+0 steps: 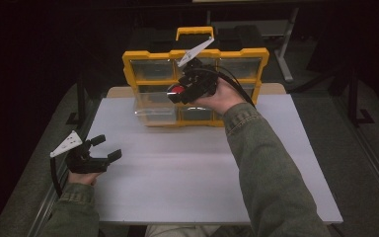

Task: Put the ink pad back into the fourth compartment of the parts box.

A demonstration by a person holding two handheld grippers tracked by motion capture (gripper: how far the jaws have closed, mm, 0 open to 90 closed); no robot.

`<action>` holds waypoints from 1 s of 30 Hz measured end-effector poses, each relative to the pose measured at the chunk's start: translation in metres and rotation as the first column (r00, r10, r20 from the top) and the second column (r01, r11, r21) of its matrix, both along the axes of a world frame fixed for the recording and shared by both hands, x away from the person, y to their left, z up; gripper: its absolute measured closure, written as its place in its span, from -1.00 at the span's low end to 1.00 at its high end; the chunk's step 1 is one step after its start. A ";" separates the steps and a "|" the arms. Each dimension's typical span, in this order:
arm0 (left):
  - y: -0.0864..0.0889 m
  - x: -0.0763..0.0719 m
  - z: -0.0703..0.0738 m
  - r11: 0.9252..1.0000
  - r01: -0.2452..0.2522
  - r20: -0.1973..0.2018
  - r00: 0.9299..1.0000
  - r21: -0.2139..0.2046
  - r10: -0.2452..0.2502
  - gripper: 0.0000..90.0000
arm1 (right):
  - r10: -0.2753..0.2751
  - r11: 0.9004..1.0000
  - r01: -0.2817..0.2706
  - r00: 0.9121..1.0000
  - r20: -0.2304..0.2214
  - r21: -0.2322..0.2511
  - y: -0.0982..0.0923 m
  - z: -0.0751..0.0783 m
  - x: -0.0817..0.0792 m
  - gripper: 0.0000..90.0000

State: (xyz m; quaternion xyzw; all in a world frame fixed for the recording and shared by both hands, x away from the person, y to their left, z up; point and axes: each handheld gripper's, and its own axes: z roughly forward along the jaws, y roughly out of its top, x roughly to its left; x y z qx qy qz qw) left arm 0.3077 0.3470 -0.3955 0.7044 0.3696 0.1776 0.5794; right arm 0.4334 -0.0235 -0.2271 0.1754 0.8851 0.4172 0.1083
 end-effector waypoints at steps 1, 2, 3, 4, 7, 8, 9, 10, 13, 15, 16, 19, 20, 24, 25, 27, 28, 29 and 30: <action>0.000 0.000 0.000 1.000 0.003 0.001 1.000 0.001 -0.003 -1.00 | 0.002 1.000 -0.002 1.000 0.000 -0.002 0.002 0.000 0.001 -0.35; 0.000 0.000 0.000 1.000 0.003 0.001 1.000 0.002 -0.003 -1.00 | 0.002 1.000 -0.002 1.000 0.000 -0.002 0.002 0.000 0.001 -0.35; 0.000 0.000 0.000 1.000 0.004 0.001 1.000 0.004 -0.004 -1.00 | 0.000 1.000 0.000 1.000 -0.004 -0.004 0.003 0.000 0.002 -0.35; 0.000 0.000 0.000 1.000 0.006 0.001 1.000 0.005 -0.006 -1.00 | 0.003 1.000 -0.003 1.000 -0.003 -0.004 0.005 0.000 0.003 -0.35; 0.000 0.000 0.000 1.000 0.005 0.001 1.000 -0.001 -0.005 -1.00 | 0.010 1.000 -0.010 1.000 -0.002 -0.005 0.010 0.001 0.005 -0.35; 0.000 0.000 0.000 1.000 0.005 0.001 1.000 -0.001 -0.005 -1.00 | 0.010 1.000 -0.010 1.000 -0.006 -0.009 0.011 0.001 0.005 -0.35; 0.000 0.001 0.000 1.000 0.006 0.001 1.000 -0.002 -0.006 -1.00 | 0.015 1.000 -0.015 1.000 -0.002 -0.009 0.013 0.001 0.006 -0.35; 0.000 0.001 0.000 1.000 0.007 0.000 1.000 -0.001 -0.007 -1.00 | 0.016 1.000 -0.016 1.000 -0.004 -0.008 0.014 0.001 0.007 -0.35; 0.000 0.001 -0.001 1.000 0.007 -0.002 1.000 -0.002 -0.007 -1.00 | 0.021 1.000 -0.021 1.000 -0.007 -0.001 0.018 0.002 0.009 -0.35; 0.000 0.001 -0.001 1.000 0.007 -0.003 1.000 -0.003 -0.007 -1.00 | 0.024 1.000 -0.024 1.000 -0.008 0.002 0.021 0.002 0.011 -0.35; 0.000 0.001 -0.001 1.000 0.007 -0.002 1.000 -0.004 -0.007 -1.00 | 0.026 1.000 -0.026 1.000 -0.007 0.000 0.022 0.002 0.012 -0.35; 0.000 0.002 -0.001 1.000 0.007 -0.002 1.000 -0.006 -0.007 -1.00 | 0.029 1.000 -0.029 0.999 -0.016 -0.003 0.027 0.002 0.013 -0.35; 0.000 0.002 -0.001 1.000 0.007 -0.002 1.000 -0.007 -0.007 -1.00 | 0.032 0.999 -0.032 0.999 -0.014 -0.003 0.029 0.002 0.014 -0.35; 0.000 0.002 -0.001 1.000 0.009 -0.002 1.000 -0.005 -0.009 -1.00 | 0.044 0.999 -0.044 0.999 -0.012 -0.005 0.037 0.002 0.016 -0.35; 0.000 0.002 -0.001 1.000 0.009 -0.001 1.000 -0.005 -0.010 -1.00 | 0.047 0.999 -0.048 0.999 -0.015 -0.006 0.042 0.002 0.018 -0.35; 0.000 0.002 -0.001 1.000 0.009 0.000 1.000 -0.009 -0.009 -1.00 | 0.053 0.999 -0.053 0.998 -0.019 -0.012 0.047 0.001 0.019 -0.35; 0.000 0.002 -0.001 1.000 0.009 -0.001 1.000 -0.009 -0.009 -1.00 | 0.053 0.999 -0.053 0.998 -0.019 -0.012 0.047 0.001 0.019 -0.35; 0.001 0.002 -0.001 1.000 0.009 -0.001 1.000 -0.011 -0.009 -1.00 | 0.058 0.998 -0.059 0.998 -0.019 -0.011 0.050 0.001 0.020 -0.35; 0.001 0.002 -0.001 1.000 0.009 0.000 1.000 -0.009 -0.009 -1.00 | 0.061 0.998 -0.061 0.998 -0.022 -0.012 0.052 0.000 0.020 -0.35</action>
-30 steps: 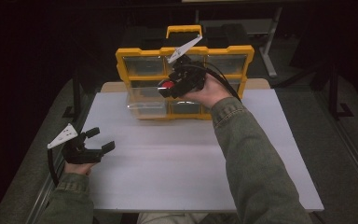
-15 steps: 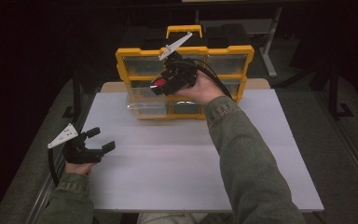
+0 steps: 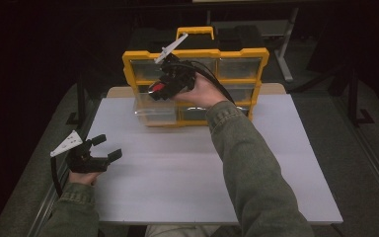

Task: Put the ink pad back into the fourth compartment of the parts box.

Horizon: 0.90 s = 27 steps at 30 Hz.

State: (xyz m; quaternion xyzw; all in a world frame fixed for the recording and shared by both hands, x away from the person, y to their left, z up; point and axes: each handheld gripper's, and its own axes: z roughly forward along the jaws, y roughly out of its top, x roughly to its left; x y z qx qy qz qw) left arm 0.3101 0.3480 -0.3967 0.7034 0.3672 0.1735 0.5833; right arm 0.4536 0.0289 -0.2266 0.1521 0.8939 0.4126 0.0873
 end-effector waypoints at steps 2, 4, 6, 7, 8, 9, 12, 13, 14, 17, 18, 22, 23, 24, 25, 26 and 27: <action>0.000 0.000 0.000 1.000 0.000 -0.001 1.000 -0.001 0.000 -1.00 | 0.013 1.000 -0.013 1.000 0.000 0.000 0.005 0.000 0.000 -0.35; 0.000 0.000 0.000 1.000 0.001 0.000 1.000 -0.003 -0.001 -1.00 | 0.032 0.999 -0.032 1.000 -0.001 0.004 0.010 -0.001 0.000 -0.35; 0.000 0.000 0.000 1.000 0.003 0.001 1.000 -0.003 -0.003 -1.00 | 0.042 0.999 -0.042 0.999 -0.002 -0.002 0.016 -0.001 0.000 -0.35; 0.000 0.000 0.000 1.000 0.004 0.000 1.000 -0.004 -0.004 -1.00 | 0.051 0.999 -0.051 0.999 -0.005 -0.006 0.021 -0.003 0.000 -0.35; 0.000 0.000 0.000 1.000 0.006 -0.002 1.000 -0.007 -0.006 -1.00 | 0.056 0.998 -0.056 0.998 -0.006 -0.009 0.023 -0.004 0.001 -0.35; -0.001 0.000 0.000 1.000 0.007 -0.003 1.000 -0.007 -0.007 -1.00 | 0.059 0.998 -0.059 0.998 -0.007 -0.014 0.025 -0.006 0.001 -0.35; -0.001 0.000 0.000 1.000 0.012 -0.003 1.000 -0.002 -0.012 -1.00 | 0.063 0.998 -0.063 0.998 -0.012 -0.020 0.030 -0.008 0.001 -0.35; -0.001 0.000 0.000 1.000 0.012 -0.003 1.000 -0.001 -0.012 -1.00 | 0.067 0.997 -0.067 0.998 -0.018 -0.024 0.033 -0.011 0.002 -0.35; -0.001 0.000 0.000 1.000 0.012 -0.004 1.000 -0.001 -0.012 -1.00 | 0.067 0.997 -0.067 0.998 -0.018 -0.024 0.033 -0.011 0.002 -0.35; -0.001 0.000 0.000 1.000 0.012 -0.004 1.000 -0.001 -0.012 -1.00 | 0.069 0.997 -0.069 0.997 -0.019 -0.033 0.036 -0.013 0.003 -0.35; -0.001 0.000 -0.001 1.000 0.012 -0.004 1.000 0.000 -0.012 -1.00 | 0.067 0.997 -0.068 0.998 -0.021 -0.034 0.037 -0.014 0.003 -0.35; -0.001 0.000 -0.001 1.000 0.014 -0.008 1.000 0.002 -0.014 -1.00 | 0.054 0.998 -0.055 0.998 -0.023 -0.040 0.038 -0.016 0.006 -0.36; -0.001 0.000 -0.001 1.000 0.014 -0.008 1.000 0.000 -0.014 -1.00 | 0.045 0.998 -0.046 0.999 -0.024 -0.036 0.037 -0.016 0.007 -0.36; -0.001 0.000 -0.001 1.000 0.014 -0.008 1.000 0.000 -0.014 -1.00 | 0.045 0.998 -0.046 0.999 -0.024 -0.036 0.037 -0.016 0.007 -0.36; -0.001 0.000 -0.001 1.000 0.015 -0.007 1.000 0.000 -0.015 -1.00 | 0.040 0.999 -0.041 0.999 -0.025 -0.035 0.036 -0.016 0.007 -0.39; -0.001 0.000 -0.001 1.000 0.014 -0.008 1.000 0.000 -0.014 -1.00 | 0.031 0.999 -0.032 0.999 -0.022 -0.034 0.036 -0.017 0.007 -0.46; -0.001 0.000 -0.001 1.000 0.015 -0.008 1.000 0.000 -0.015 -1.00 | 0.022 0.999 -0.023 1.000 -0.018 -0.030 0.035 -0.017 0.008 -0.54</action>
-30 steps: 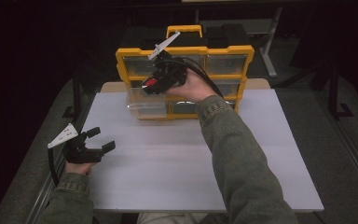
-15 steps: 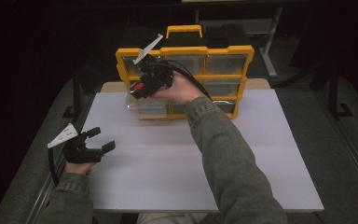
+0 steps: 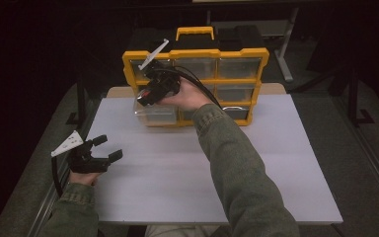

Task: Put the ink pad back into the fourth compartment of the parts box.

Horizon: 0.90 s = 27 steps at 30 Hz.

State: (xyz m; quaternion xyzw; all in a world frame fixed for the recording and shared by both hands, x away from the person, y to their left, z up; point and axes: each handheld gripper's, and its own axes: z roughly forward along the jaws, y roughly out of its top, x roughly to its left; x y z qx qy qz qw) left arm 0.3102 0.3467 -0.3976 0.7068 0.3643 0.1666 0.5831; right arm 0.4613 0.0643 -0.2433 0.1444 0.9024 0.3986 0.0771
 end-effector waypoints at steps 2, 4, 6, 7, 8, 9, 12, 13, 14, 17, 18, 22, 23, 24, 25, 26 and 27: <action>0.000 0.000 0.000 1.000 0.000 0.000 1.000 0.001 0.000 -1.00 | -0.017 1.000 0.017 1.000 0.000 0.002 -0.001 0.000 0.000 -0.69; 0.001 0.000 0.000 1.000 -0.001 -0.001 1.000 -0.003 0.001 -1.00 | -0.017 1.000 0.017 1.000 -0.007 0.004 -0.004 0.001 0.000 -0.76; 0.001 0.000 0.000 1.000 -0.003 -0.001 1.000 -0.004 0.003 -1.00 | -0.038 0.999 0.038 0.999 -0.006 0.003 -0.008 0.001 0.000 -1.00; 0.001 0.000 0.000 1.000 -0.003 -0.001 1.000 -0.004 0.003 -1.00 | -0.038 0.999 0.038 0.999 -0.006 0.003 -0.008 0.001 0.000 -1.00; 0.000 0.000 0.000 1.000 -0.002 -0.001 1.000 -0.006 0.002 -1.00 | -0.043 0.999 0.043 0.999 -0.008 0.005 -0.009 0.001 0.000 -1.00; 0.000 0.000 0.000 1.000 -0.002 0.000 1.000 -0.004 0.002 -1.00 | -0.048 0.999 0.049 0.999 -0.014 0.007 -0.011 0.002 0.000 -1.00; 0.000 0.000 0.000 1.000 -0.001 -0.001 1.000 -0.003 0.001 -1.00 | -0.051 0.998 0.051 0.999 -0.005 0.022 -0.016 0.002 -0.001 -1.00; 0.000 0.000 0.000 1.000 -0.002 -0.001 1.000 -0.003 0.002 -1.00 | -0.051 0.998 0.052 0.999 -0.007 0.028 -0.018 0.002 -0.002 -1.00; 0.000 0.000 0.000 1.000 -0.004 -0.001 1.000 -0.004 0.004 -1.00 | -0.057 0.998 0.057 0.998 -0.012 0.033 -0.019 0.002 -0.003 -1.00; 0.001 0.000 0.000 1.000 -0.004 0.000 1.000 -0.001 0.004 -1.00 | -0.054 0.998 0.055 0.998 -0.010 0.037 -0.025 0.000 -0.003 -1.00; 0.000 0.000 0.000 1.000 -0.006 -0.002 1.000 -0.001 0.006 -1.00 | -0.056 0.998 0.056 0.998 -0.015 0.042 -0.027 0.000 -0.004 -1.00; 0.001 -0.001 0.000 1.000 -0.008 -0.001 1.000 -0.004 0.008 -1.00 | -0.050 0.997 0.051 0.999 -0.019 0.063 -0.036 -0.001 -0.008 -1.00; 0.001 -0.001 0.000 1.000 -0.008 -0.002 1.000 -0.003 0.008 -1.00 | -0.052 0.996 0.053 0.998 -0.020 0.066 -0.038 0.000 -0.009 -1.00; 0.001 -0.001 0.000 1.000 -0.008 -0.002 1.000 -0.001 0.008 -1.00 | -0.050 0.996 0.051 0.999 -0.017 0.069 -0.040 0.000 -0.009 -1.00; 0.001 -0.001 0.000 1.000 -0.008 -0.002 1.000 -0.002 0.008 -1.00 | -0.050 0.996 0.051 0.999 -0.017 0.069 -0.040 0.000 -0.009 -1.00; 0.001 -0.001 0.000 1.000 -0.008 -0.002 1.000 -0.001 0.008 -1.00 | -0.053 0.996 0.055 0.998 -0.021 0.072 -0.042 0.000 -0.010 -1.00; 0.001 -0.001 0.000 1.000 -0.009 -0.002 1.000 -0.001 0.009 -1.00 | -0.054 0.996 0.055 0.998 -0.019 0.074 -0.043 0.000 -0.010 -1.00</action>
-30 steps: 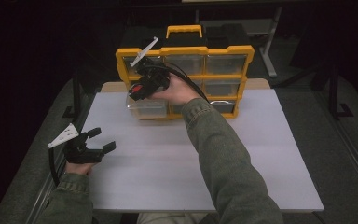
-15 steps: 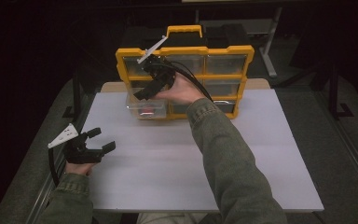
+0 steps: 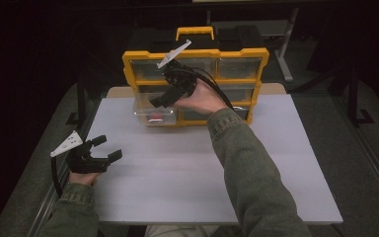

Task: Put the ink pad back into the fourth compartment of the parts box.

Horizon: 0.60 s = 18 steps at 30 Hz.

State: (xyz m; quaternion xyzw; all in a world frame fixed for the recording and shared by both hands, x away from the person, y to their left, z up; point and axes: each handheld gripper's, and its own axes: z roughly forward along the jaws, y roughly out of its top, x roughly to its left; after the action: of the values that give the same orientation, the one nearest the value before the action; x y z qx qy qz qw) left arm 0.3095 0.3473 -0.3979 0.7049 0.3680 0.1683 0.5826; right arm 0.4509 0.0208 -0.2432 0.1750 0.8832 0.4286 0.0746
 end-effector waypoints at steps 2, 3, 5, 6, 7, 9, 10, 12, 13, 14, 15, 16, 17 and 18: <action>0.000 0.000 0.000 1.000 0.000 0.000 1.000 -0.001 0.000 -1.00 | 0.000 1.000 0.000 1.000 -0.002 0.007 -0.004 0.000 -0.001 -1.00; 0.000 0.000 0.000 1.000 -0.001 -0.001 1.000 0.001 0.001 -1.00 | 0.000 1.000 0.000 1.000 -0.003 0.009 -0.005 0.000 -0.002 -1.00; 0.000 0.001 0.000 1.000 0.001 0.001 1.000 0.002 -0.001 -1.00 | -0.002 1.000 0.002 1.000 0.003 0.012 -0.010 0.000 -0.004 -1.00; 0.000 0.001 0.000 1.000 0.001 0.000 1.000 0.001 -0.001 -1.00 | -0.002 1.000 0.002 1.000 0.003 0.012 -0.010 0.000 -0.004 -1.00; 0.000 0.001 0.000 1.000 0.001 0.000 1.000 0.000 -0.001 -1.00 | -0.004 1.000 0.004 1.000 0.004 0.016 -0.011 0.000 -0.005 -1.00; 0.000 0.001 0.000 1.000 0.000 0.001 1.000 -0.002 0.000 -1.00 | -0.007 1.000 0.007 1.000 0.006 0.022 -0.014 0.000 -0.006 -1.00; -0.001 0.001 0.000 1.000 0.000 0.000 1.000 -0.001 0.000 -1.00 | -0.006 1.000 0.006 1.000 0.000 0.027 -0.015 0.000 -0.007 -1.00; -0.001 0.001 0.000 1.000 -0.001 0.000 1.000 -0.001 0.001 -1.00 | -0.006 1.000 0.006 1.000 0.003 0.030 -0.019 0.001 -0.009 -1.00; -0.001 0.002 0.000 1.000 -0.001 0.001 1.000 -0.001 0.001 -1.00 | -0.007 1.000 0.007 1.000 0.005 0.031 -0.020 0.001 -0.010 -1.00; -0.001 0.002 0.000 1.000 -0.002 0.001 1.000 -0.001 0.002 -1.00 | -0.005 0.999 0.005 1.000 0.007 0.033 -0.021 0.001 -0.011 -1.00; -0.001 0.002 0.000 1.000 -0.002 0.001 1.000 -0.001 0.002 -1.00 | -0.005 0.999 0.005 1.000 0.007 0.033 -0.021 0.001 -0.011 -1.00; -0.001 0.002 0.000 1.000 -0.003 0.000 1.000 0.000 0.003 -1.00 | -0.004 0.999 0.004 1.000 0.010 0.033 -0.024 0.001 -0.013 -1.00; -0.001 0.002 0.000 1.000 -0.003 0.000 1.000 0.000 0.003 -1.00 | -0.004 0.999 0.004 1.000 0.010 0.033 -0.024 0.001 -0.013 -1.00; -0.001 0.001 0.000 1.000 -0.003 0.000 1.000 0.001 0.003 -1.00 | -0.006 0.999 0.006 1.000 0.011 0.034 -0.025 0.001 -0.014 -1.00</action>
State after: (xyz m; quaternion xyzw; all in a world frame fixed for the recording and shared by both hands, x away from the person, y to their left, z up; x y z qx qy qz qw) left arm 0.3110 0.3465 -0.3982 0.7045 0.3691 0.1694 0.5819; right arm 0.4374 -0.0039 -0.2427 0.1765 0.8749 0.4442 0.0777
